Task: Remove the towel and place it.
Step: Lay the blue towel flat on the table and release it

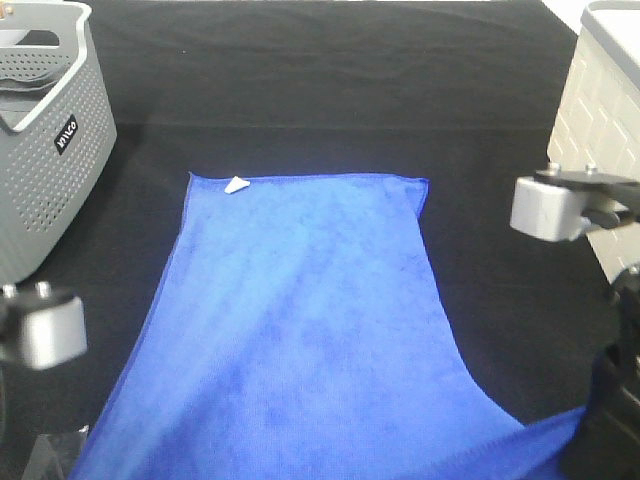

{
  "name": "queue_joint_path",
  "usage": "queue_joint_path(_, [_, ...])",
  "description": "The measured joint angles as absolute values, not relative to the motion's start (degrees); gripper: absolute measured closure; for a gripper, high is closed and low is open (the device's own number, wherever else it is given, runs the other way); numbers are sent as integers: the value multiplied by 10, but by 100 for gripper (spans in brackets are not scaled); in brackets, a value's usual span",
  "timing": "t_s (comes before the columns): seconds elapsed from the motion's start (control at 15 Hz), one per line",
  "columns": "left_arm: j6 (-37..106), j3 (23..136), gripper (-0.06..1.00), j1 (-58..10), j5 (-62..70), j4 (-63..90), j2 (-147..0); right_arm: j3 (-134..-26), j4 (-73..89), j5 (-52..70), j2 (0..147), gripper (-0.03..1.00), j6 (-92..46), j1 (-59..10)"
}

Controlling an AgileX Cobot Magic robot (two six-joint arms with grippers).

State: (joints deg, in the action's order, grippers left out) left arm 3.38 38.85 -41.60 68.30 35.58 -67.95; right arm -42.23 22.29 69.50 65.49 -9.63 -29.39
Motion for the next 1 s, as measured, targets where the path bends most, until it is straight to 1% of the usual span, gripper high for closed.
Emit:
queue_joint_path(0.07, [23, 386, 94, -429, 683, 354, -684, -407, 234, 695, 646, 94, -96, -294])
queue_joint_path(0.27, [13, 386, 94, -434, 682, 350, -698, -380, 242, 697, 644, 94, -96, -294])
queue_joint_path(0.53, [0, 386, 94, -434, 678, 348, -756, -379, 243, 696, 654, 94, -91, -294])
queue_joint_path(0.73, [0, 386, 94, -434, 649, 345, -817, -379, 234, 697, 728, 94, -87, -294])
queue_joint_path(1.0, [9, 421, 94, -434, 622, 331, -896, -379, 226, 696, 840, 94, -106, -294])
